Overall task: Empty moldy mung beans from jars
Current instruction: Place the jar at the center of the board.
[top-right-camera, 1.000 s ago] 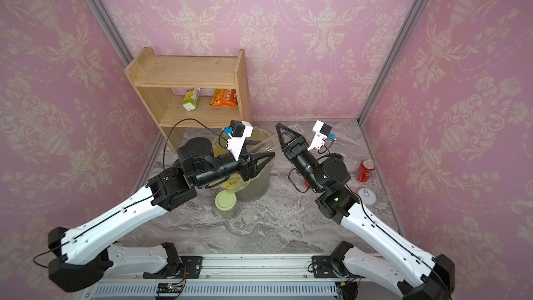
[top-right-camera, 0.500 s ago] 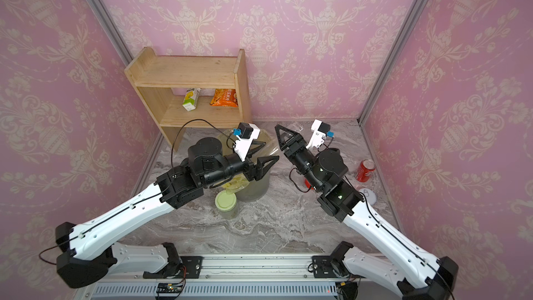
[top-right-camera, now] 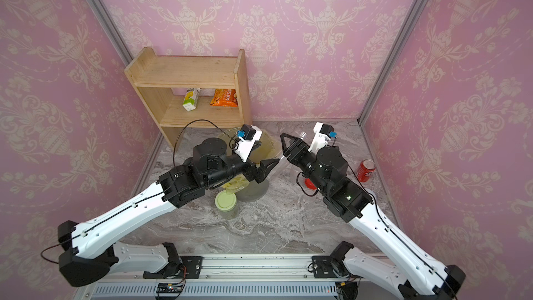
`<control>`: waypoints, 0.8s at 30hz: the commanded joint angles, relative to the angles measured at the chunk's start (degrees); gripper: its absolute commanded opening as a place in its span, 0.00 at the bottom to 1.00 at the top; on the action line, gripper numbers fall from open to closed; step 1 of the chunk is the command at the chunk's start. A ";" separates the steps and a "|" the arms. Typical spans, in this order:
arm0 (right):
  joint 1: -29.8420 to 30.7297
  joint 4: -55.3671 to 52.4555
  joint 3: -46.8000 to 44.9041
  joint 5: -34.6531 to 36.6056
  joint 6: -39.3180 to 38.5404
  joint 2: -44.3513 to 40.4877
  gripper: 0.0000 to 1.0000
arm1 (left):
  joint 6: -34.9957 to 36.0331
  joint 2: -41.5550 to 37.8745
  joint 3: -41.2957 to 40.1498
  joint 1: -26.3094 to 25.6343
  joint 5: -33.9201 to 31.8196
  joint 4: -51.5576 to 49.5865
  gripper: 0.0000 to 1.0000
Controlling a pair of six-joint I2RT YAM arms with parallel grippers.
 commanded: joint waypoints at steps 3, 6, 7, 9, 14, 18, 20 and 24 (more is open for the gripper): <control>-0.28 -4.51 1.06 1.99 -20.90 -2.61 0.41 | 3.69 -6.48 -0.67 -0.08 -6.36 -4.01 0.99; -0.30 -2.12 -3.05 -0.50 -29.94 -3.91 0.39 | 4.54 -9.74 -3.35 0.01 -9.67 -4.09 0.99; -0.30 0.00 -5.13 -1.67 -32.08 -4.76 0.39 | 4.83 -10.62 -4.07 0.01 -10.17 -3.95 0.99; -0.23 4.81 -10.54 -3.60 -35.47 -6.55 0.38 | 4.96 -11.84 -5.13 -0.02 -11.10 -3.77 0.99; 0.04 11.56 -22.02 0.81 -39.23 -9.01 0.39 | 4.37 -13.48 -7.36 0.01 -11.59 -2.89 0.99; 0.40 20.14 -30.89 4.00 -39.70 -10.77 0.38 | 4.84 -14.24 -8.76 0.01 -12.63 -2.70 0.99; 0.54 23.23 -33.60 5.68 -40.30 -10.89 0.38 | 5.03 -14.37 -9.32 0.00 -13.41 -2.12 0.99; 0.89 28.49 -37.18 7.59 -42.88 -9.07 0.37 | 5.39 -13.01 -8.53 0.01 -13.12 -2.66 0.99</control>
